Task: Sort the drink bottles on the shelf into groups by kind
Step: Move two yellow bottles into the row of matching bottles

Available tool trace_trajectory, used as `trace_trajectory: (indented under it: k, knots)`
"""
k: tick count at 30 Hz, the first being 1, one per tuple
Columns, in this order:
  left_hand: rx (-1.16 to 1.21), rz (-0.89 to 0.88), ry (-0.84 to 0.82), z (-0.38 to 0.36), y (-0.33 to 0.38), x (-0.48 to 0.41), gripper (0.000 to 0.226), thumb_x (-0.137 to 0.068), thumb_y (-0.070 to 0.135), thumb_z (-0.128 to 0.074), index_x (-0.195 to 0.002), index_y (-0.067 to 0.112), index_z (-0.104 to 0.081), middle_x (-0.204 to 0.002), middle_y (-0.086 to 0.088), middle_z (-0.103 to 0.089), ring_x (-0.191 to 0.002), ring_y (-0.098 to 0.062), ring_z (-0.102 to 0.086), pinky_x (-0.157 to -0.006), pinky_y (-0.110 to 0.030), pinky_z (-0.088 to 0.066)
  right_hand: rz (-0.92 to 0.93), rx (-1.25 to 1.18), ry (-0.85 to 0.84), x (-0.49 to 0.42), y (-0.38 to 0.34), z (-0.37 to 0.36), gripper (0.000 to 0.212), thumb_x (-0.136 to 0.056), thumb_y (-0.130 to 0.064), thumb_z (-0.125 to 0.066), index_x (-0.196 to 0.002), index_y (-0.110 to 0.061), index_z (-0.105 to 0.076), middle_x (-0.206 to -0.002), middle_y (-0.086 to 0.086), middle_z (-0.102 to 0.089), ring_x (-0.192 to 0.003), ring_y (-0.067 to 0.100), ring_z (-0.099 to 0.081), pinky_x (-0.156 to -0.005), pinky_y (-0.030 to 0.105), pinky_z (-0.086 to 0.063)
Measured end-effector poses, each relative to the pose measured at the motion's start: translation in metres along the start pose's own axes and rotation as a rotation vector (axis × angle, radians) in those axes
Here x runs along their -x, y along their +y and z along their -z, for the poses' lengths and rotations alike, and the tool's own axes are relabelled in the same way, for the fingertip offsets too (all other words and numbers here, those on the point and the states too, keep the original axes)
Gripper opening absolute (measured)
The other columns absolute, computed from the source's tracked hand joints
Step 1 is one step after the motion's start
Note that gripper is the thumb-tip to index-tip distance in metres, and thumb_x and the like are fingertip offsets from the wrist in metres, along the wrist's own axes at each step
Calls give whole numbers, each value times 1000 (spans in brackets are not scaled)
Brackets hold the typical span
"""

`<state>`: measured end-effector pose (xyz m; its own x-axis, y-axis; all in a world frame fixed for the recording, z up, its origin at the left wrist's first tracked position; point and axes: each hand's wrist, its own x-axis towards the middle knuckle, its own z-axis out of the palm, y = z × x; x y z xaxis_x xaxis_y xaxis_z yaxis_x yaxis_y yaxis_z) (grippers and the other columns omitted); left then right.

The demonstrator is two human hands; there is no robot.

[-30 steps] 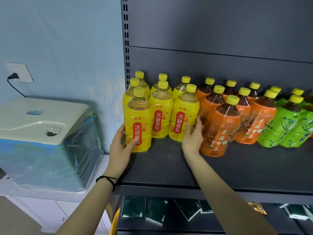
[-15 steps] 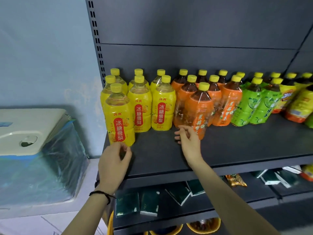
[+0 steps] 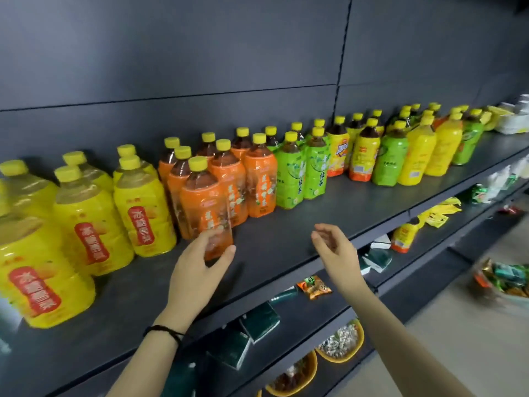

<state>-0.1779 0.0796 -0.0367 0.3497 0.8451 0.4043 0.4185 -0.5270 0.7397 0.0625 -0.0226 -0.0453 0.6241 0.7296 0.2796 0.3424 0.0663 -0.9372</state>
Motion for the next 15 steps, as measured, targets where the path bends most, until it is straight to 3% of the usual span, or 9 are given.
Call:
trace_trajectory:
  k: [5, 9, 15]
  knots:
    - [50, -17, -59, -97, 48, -33, 33, -85, 45, -62, -117, 39, -53, -113, 13, -61, -107, -7, -58, -87, -30, -47, -10, 36, 44, -47, 33, 94, 23, -93, -22, -61, -115, -23, -57, -103, -7, -65, -92, 1, -60, -74, 9, -46]
    - [67, 37, -63, -183, 85, -46, 31, -86, 43, -62, -115, 36, -55, -111, 15, -61, -108, -6, -57, -87, -31, -47, -48, 82, -18, -90, 62, 174, 20, -95, -21, -58, -115, -24, -55, -97, -10, -63, -90, 3, -58, -70, 5, -44]
    - [-6, 30, -99, -300, 146, -70, 32, -87, 45, -59, -117, 32, -57, -114, 18, -58, -113, -7, -53, -94, -31, -45, -107, 155, -97, -155, 108, 271, 17, -93, -20, -58, -110, -25, -57, -93, 0, -62, -87, 13, -58, -68, 13, -45]
